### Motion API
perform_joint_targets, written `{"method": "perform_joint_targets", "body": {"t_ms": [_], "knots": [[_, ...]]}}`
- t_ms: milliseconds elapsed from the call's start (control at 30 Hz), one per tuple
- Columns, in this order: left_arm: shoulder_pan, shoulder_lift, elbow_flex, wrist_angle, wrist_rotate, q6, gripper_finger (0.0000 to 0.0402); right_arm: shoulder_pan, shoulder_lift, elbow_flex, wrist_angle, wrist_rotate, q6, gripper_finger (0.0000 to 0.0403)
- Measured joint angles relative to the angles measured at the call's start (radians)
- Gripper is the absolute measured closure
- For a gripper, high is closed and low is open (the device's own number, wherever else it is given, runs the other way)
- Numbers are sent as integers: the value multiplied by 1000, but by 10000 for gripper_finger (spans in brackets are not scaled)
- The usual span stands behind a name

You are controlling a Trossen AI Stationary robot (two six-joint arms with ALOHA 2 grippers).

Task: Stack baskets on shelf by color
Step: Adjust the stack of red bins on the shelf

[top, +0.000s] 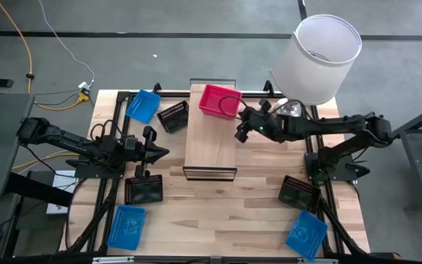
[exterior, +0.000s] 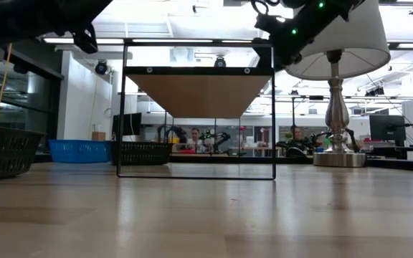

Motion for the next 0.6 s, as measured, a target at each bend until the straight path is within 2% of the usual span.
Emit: {"method": "perform_joint_targets", "body": {"t_ms": [100, 400, 600], "knots": [[0, 0, 0, 3, -3, 0, 401, -31, 19, 0, 19, -6, 3, 403], [1, 1, 0, 4, -59, 0, 401, -111, 141, -1, 257, -61, -123, 403], [0, 1, 1, 3, -54, -29, 401, -143, 149, -1, 332, -77, -152, 403]]}}
